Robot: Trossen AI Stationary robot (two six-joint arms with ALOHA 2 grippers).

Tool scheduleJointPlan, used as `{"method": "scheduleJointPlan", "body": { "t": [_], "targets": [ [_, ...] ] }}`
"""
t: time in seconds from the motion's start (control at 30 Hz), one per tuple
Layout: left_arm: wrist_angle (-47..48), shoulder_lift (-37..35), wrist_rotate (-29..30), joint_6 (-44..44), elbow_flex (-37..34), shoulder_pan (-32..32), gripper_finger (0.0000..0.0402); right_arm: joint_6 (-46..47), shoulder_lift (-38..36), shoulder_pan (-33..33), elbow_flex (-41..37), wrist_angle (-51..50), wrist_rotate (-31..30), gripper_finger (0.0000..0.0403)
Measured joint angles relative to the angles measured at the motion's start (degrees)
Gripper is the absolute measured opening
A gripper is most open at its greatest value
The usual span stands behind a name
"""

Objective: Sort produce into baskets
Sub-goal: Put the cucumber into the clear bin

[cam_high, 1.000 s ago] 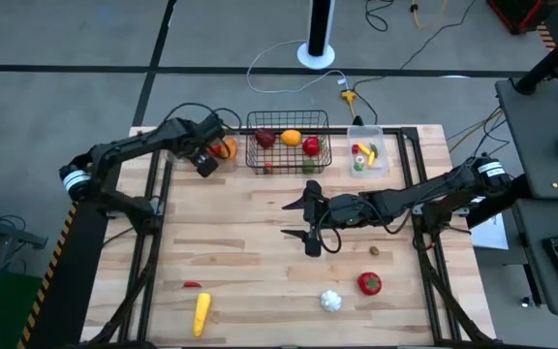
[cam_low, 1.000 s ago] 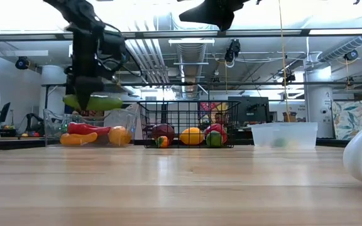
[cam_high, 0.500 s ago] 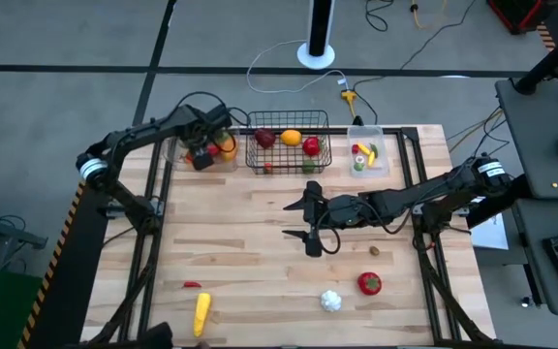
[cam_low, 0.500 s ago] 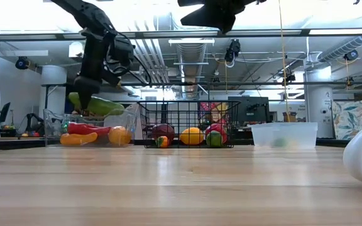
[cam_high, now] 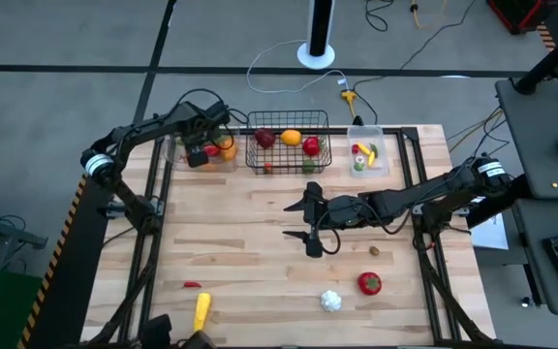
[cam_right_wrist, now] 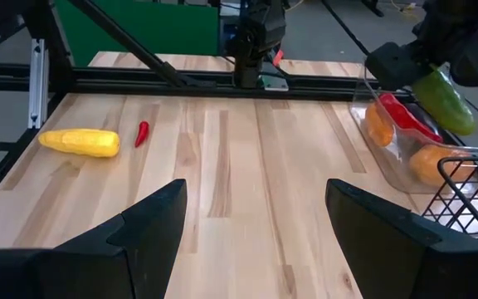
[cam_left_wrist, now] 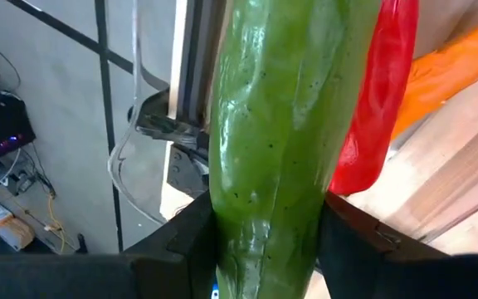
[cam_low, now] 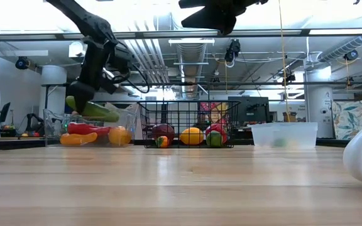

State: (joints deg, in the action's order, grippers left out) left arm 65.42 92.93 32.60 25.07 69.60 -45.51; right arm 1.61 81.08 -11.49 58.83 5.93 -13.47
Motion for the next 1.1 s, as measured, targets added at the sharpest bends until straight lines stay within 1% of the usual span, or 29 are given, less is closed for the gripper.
{"method": "scheduleJointPlan", "body": {
  "t": [0.13, 0.27, 0.6, 1.1],
  "targets": [
    [-0.01, 1.10, 0.25, 1.60, 0.00, -0.56, 0.0146, -0.02, 0.00, 0.00, 0.00, -0.02, -0.01, 0.0279],
    [-0.03, 1.94, 2.99, 3.99, -0.02, -0.70, 0.0146, -0.02, 0.00, 0.00, 0.00, 0.07, -0.02, 0.0279],
    [-1.95, 2.64, 2.89, 6.77, -0.05, -1.92, 0.0160, -0.07, 0.00, 0.00, 0.00, 0.33, -0.02, 0.0279],
    [-4.01, 2.64, 2.86, 7.00, -0.09, -2.33, 0.0190, -0.28, 0.00, -0.02, 0.00, 0.31, 0.16, 0.0279]
  ]
}}
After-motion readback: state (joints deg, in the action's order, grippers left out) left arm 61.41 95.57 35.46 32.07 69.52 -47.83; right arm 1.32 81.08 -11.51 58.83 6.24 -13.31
